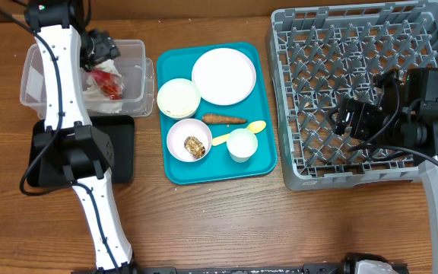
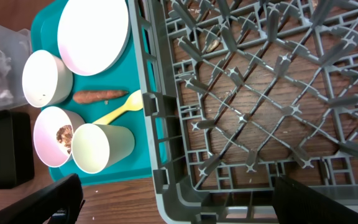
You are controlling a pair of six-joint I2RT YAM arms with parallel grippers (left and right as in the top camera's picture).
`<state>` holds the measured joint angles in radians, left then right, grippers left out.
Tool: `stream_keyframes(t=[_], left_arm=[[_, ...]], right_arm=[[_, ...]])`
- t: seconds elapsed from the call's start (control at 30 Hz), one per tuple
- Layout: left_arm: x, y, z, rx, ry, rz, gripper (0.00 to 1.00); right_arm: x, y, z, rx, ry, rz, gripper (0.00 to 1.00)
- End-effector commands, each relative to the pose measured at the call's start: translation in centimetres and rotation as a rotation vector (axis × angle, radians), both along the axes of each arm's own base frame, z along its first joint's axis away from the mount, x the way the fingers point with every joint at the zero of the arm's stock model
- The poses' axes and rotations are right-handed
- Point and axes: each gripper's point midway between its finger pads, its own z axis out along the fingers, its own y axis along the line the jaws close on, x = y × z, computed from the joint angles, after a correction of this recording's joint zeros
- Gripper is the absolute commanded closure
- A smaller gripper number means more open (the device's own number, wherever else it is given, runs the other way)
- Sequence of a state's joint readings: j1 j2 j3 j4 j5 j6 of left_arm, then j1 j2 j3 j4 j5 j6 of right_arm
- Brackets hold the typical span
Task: Sort waste into correct bins and load items into the dishwasher
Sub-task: 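Grasp the white bowl of rice with the left gripper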
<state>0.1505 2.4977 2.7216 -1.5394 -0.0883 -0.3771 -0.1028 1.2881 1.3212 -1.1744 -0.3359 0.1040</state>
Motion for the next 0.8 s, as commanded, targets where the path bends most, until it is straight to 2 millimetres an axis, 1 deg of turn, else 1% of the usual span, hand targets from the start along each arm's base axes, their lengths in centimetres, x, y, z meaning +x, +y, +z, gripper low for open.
stream_keyframes(t=[0.0,0.07,0.1,0.13,0.17,0.23,0.27,0.3,0.33,0.4,0.43,0.47,0.5,0.53,0.57,0.6,0.63,0.67,0.7,0.77], left_arm=[[0.4,-1.3,1.7,-0.01,-0.039,-0.088,0.0],[-0.3,-1.7,3.7,-0.008,-0.06,-0.095,0.0],[-0.9,-2.0,5.0,-0.007,-0.068,-0.098,0.0],[-0.9,-2.5,6.5,-0.011,-0.109,-0.141,0.0],[-1.0,-4.2,8.4,-0.062,-0.162,-0.247,0.0],[-1.9,-6.5,11.9,-0.126,-0.245,-0.288,0.0],[-2.5,-7.1,13.3,-0.132,-0.268,-0.305,0.0],[-3.1,-7.6,14.2,-0.131,-0.278,-0.313,0.0],[-4.3,-8.6,15.6,-0.127,-0.287,-0.334,0.0],[-6.2,-9.9,16.6,-0.123,-0.275,-0.359,0.0],[-8.2,-11.1,16.9,-0.119,-0.24,-0.384,0.0],[-9.9,-12.3,16.5,-0.118,-0.196,-0.404,0.0],[-10.9,-13.1,15.9,-0.124,-0.163,-0.419,0.0],[-12.4,-14.3,14.6,-0.121,-0.097,-0.447,0.0],[-13.3,-14.9,13.3,-0.097,-0.041,-0.467,0.0],[-13.6,-15.3,12.4,-0.077,-0.009,-0.48,0.0],[-13.8,-16.0,10.7,-0.042,0.041,-0.525,0.0],[-13.5,-17.0,9.0,-0.022,0.067,-0.578,0.0],[-13.1,-17.7,7.8,-0.016,0.074,-0.629,0.0],[-11.8,-19.8,4.2,-0.007,0.086,-0.731,0.0]], right_arm=[[0.4,0.1,1.0,-0.004,-0.033,0.005,0.0],[0.4,0.1,1.0,-0.004,-0.032,0.005,0.0],[0.4,0.1,1.0,-0.004,-0.032,0.005,0.0],[0.4,0.1,1.0,-0.004,-0.032,0.005,0.0],[0.3,0.1,1.0,-0.004,-0.03,0.005,0.0],[0.1,0.1,0.9,-0.004,-0.02,0.005,0.0],[0.0,0.1,0.8,-0.003,-0.011,0.005,0.0],[-0.1,0.1,0.7,-0.002,-0.006,0.005,0.0],[-0.3,0.2,0.7,-0.001,0.0,0.005,0.0],[-0.4,0.2,0.6,-0.001,0.007,0.005,0.0],[-0.4,0.2,0.6,-0.001,0.008,0.005,0.0],[-0.4,0.2,0.6,0.0,0.007,0.005,0.0],[-0.4,0.2,0.6,-0.001,0.006,0.005,0.0],[-0.3,0.2,0.6,-0.001,0.002,0.005,0.0],[-0.2,0.2,0.7,-0.001,-0.001,0.005,0.0],[-0.2,0.2,0.7,-0.001,-0.003,0.005,0.0],[-0.1,0.2,0.7,-0.002,-0.006,0.005,0.0],[-0.1,0.1,0.8,-0.002,-0.008,0.005,0.0],[-0.1,0.1,0.8,-0.003,-0.01,0.005,0.0],[0.0,0.1,0.8,-0.003,-0.013,0.005,0.0]])
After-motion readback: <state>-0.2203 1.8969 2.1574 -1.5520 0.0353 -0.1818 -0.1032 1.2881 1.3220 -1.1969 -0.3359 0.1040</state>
